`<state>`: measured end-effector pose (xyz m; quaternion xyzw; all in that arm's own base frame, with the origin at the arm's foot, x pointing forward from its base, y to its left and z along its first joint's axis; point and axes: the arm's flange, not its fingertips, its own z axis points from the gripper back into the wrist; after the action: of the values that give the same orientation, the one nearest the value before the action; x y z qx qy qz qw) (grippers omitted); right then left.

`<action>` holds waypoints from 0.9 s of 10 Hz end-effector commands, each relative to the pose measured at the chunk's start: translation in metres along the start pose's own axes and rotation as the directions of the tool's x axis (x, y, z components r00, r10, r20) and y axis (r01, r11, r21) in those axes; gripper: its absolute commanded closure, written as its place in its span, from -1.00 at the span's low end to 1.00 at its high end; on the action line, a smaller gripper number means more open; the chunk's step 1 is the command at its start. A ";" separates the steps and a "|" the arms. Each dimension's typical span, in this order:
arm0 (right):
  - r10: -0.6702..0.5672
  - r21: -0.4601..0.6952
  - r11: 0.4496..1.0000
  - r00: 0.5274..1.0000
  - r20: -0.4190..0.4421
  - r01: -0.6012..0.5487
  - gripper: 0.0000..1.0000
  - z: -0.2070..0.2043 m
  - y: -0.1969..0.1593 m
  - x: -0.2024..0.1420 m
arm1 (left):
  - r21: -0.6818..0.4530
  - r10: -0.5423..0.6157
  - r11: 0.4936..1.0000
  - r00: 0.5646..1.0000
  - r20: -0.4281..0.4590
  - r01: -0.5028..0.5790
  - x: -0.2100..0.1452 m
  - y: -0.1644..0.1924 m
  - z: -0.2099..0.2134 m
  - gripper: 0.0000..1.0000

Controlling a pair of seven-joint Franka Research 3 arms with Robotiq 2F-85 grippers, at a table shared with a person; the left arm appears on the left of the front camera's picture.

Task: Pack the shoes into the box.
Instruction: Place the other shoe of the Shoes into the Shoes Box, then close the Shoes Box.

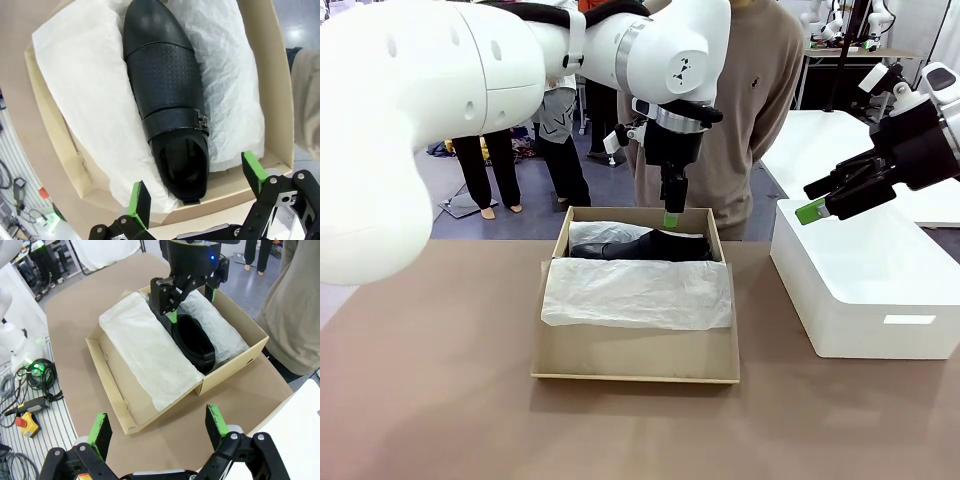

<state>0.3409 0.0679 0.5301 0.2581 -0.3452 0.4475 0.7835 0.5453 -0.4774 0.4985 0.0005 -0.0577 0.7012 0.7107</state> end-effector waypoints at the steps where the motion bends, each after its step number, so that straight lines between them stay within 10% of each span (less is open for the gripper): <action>1: 0.022 0.013 1.000 0.999 0.036 -0.022 -1.00 -0.003 -0.002 0.000 | 0.001 -0.007 1.000 1.000 0.001 0.007 -0.002 0.001 -0.002 -1.00; 9: 0.022 0.013 1.000 0.999 0.036 -0.022 -1.00 -0.003 -0.002 0.000 | 0.001 -0.007 1.000 1.000 0.001 0.007 -0.002 0.001 -0.002 -1.00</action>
<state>0.3409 0.0679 0.5301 0.2581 -0.3452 0.4475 0.7835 0.5459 -0.4796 0.4947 -0.0022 -0.0570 0.6951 0.7166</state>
